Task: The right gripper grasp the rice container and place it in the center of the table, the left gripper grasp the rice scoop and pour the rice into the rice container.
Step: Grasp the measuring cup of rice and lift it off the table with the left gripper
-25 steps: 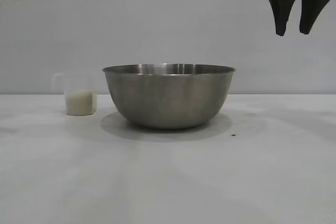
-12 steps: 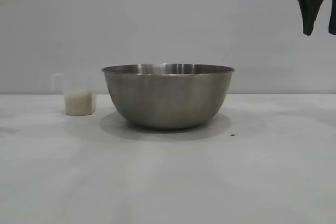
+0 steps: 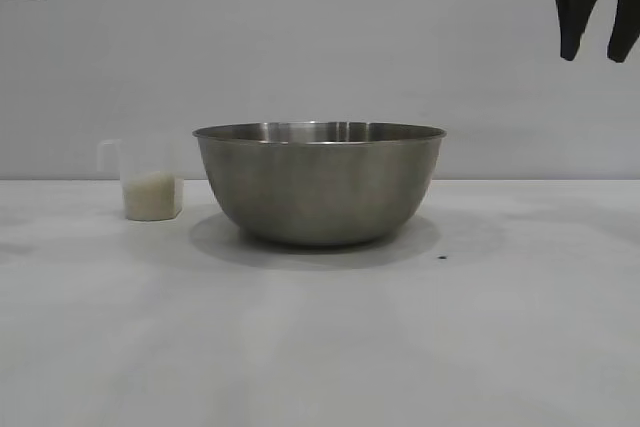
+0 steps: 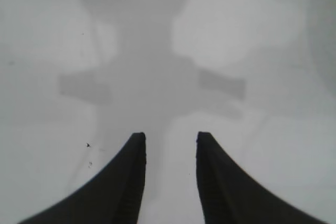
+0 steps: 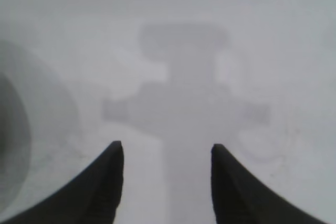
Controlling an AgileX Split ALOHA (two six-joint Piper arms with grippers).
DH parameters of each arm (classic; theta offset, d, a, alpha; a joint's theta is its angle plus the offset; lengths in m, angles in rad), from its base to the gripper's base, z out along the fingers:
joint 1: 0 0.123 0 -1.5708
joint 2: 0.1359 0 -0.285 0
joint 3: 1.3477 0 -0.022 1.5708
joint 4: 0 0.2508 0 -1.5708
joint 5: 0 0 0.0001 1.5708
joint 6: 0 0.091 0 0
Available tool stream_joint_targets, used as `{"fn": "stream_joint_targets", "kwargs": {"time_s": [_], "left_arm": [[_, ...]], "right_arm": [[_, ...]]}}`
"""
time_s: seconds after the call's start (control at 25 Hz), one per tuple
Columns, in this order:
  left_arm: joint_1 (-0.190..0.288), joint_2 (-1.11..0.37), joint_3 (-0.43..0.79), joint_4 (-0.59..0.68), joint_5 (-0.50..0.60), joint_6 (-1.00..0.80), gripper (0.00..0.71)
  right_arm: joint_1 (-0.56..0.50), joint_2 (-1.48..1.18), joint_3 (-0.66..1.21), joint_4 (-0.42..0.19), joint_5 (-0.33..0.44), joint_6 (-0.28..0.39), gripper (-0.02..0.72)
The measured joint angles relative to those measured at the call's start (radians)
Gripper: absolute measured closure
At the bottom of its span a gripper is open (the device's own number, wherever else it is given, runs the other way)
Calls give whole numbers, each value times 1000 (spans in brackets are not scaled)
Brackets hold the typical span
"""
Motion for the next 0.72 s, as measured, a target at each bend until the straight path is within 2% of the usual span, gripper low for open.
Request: {"fn": "stream_joint_targets", "kwargs": {"time_s": [0.2, 0.6, 0.72], "left_arm": [[0, 0, 0, 0, 1, 0, 459], [0, 0, 0, 0, 12, -2, 459], [0, 0, 0, 0, 12, -2, 459]], "right_arm": [[22, -73, 40, 2, 1, 12, 376], [28, -296, 375, -2, 1, 29, 376], [28, -384, 487, -2, -32, 41, 376]]}}
